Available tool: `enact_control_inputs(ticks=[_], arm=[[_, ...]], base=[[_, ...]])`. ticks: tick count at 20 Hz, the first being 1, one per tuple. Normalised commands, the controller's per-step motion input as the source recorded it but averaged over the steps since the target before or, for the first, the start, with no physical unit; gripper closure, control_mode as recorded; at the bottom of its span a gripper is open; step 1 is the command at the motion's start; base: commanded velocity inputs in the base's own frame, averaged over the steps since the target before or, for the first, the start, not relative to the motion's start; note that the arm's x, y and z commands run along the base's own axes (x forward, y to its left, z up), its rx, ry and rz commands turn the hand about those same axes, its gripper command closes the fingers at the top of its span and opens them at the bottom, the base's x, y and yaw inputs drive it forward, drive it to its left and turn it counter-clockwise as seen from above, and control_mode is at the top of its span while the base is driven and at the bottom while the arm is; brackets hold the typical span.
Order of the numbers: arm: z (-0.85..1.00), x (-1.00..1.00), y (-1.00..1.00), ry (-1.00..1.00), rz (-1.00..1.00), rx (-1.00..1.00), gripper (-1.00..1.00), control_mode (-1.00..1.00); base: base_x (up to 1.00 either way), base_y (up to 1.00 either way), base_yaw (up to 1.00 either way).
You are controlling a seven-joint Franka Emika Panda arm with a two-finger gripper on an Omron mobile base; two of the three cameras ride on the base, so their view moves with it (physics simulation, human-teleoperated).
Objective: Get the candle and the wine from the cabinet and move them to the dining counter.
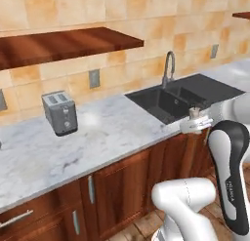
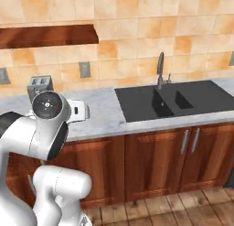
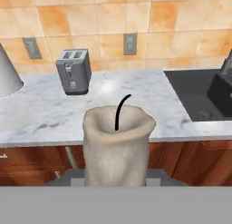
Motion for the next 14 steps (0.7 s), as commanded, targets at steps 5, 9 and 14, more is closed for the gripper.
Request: enact_control_inputs(ticks=[5,9,14], arm=[[0.0,0.0,0.0,0.0,0.0,0.0,1.0,1.0],[0.0,0.0,0.0,0.0,0.0,0.0,1.0,1.0],[0.0,0.0,0.0,0.0,0.0,0.0,1.0,1.0]], base=[[0.0,0.07,-0.99],[0.0,0.06,-1.0],[0.0,0.05,-1.0]])
